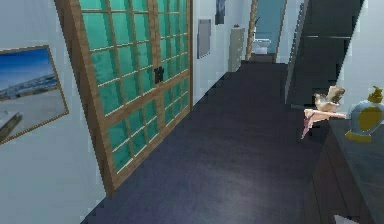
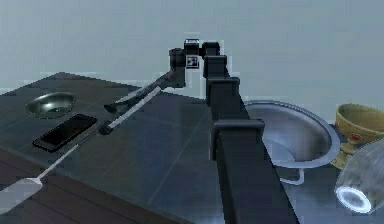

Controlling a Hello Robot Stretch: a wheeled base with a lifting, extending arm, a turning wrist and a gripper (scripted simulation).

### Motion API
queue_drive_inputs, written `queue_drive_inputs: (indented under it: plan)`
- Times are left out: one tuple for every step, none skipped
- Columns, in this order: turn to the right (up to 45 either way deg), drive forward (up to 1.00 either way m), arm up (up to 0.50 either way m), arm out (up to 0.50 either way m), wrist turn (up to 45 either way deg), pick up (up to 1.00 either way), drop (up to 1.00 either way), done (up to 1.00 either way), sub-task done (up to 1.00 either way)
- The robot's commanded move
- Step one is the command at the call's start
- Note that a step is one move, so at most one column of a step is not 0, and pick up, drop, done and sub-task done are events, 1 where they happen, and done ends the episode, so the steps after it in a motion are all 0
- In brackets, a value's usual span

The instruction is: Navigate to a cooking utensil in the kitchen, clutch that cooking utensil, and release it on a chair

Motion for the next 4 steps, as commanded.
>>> queue_drive_inputs:
  plan:
    - [0.0,0.00,0.00,0.00,-27.0,0.00,0.00,0.00,0.00]
    - [0.0,0.00,0.00,-0.40,0.0,0.00,0.00,0.00,0.00]
    - [18.0,0.00,0.00,0.00,0.0,0.00,0.00,0.00,0.00]
    - [0.0,1.00,0.00,0.00,0.0,0.00,0.00,0.00,0.00]
